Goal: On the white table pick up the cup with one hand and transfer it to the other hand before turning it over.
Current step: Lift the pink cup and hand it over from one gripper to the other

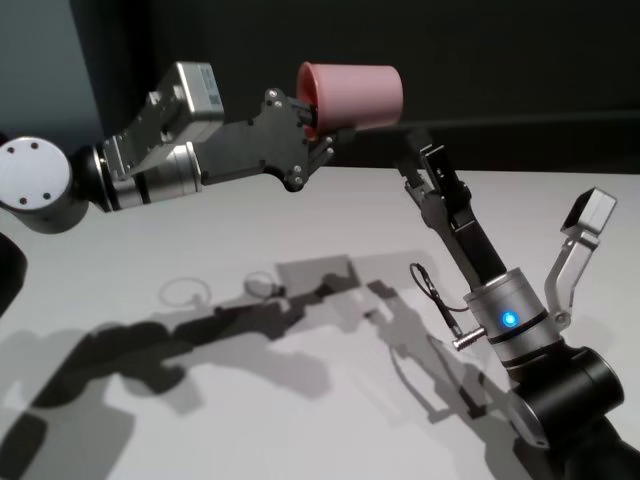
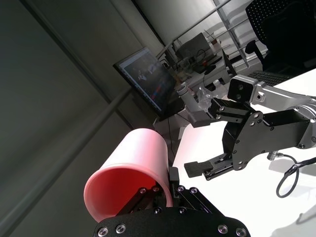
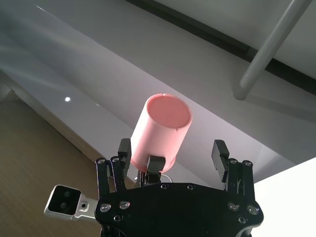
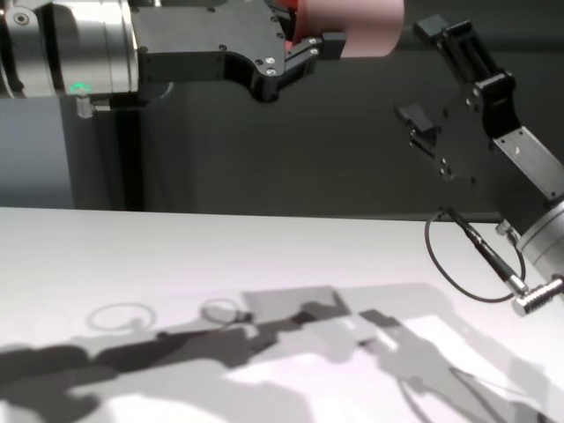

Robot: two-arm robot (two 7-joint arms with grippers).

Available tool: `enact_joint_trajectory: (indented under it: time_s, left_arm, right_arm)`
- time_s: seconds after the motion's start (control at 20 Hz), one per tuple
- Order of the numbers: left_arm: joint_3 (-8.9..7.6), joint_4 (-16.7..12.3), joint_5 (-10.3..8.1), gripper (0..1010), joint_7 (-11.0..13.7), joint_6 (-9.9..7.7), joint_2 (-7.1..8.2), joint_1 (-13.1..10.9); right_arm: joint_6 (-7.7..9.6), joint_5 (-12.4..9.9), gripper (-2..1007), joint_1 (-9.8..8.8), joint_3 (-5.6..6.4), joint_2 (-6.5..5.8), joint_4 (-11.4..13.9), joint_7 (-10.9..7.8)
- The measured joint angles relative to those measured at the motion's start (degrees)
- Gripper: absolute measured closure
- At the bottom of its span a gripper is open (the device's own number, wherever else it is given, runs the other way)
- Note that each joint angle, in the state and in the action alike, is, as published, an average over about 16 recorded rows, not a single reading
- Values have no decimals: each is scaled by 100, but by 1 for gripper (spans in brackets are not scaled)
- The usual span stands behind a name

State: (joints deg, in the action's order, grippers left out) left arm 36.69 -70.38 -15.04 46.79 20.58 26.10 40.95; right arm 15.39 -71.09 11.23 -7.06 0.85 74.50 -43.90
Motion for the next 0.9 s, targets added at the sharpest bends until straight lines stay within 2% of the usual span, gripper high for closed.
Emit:
enact_joint_trajectory:
  time_s: [0.9]
  left_arm:
    - [0,0,0,968,0,0,0,0]
  right_arm:
    - [-37,-452,3,457,-136,63,-489,-457]
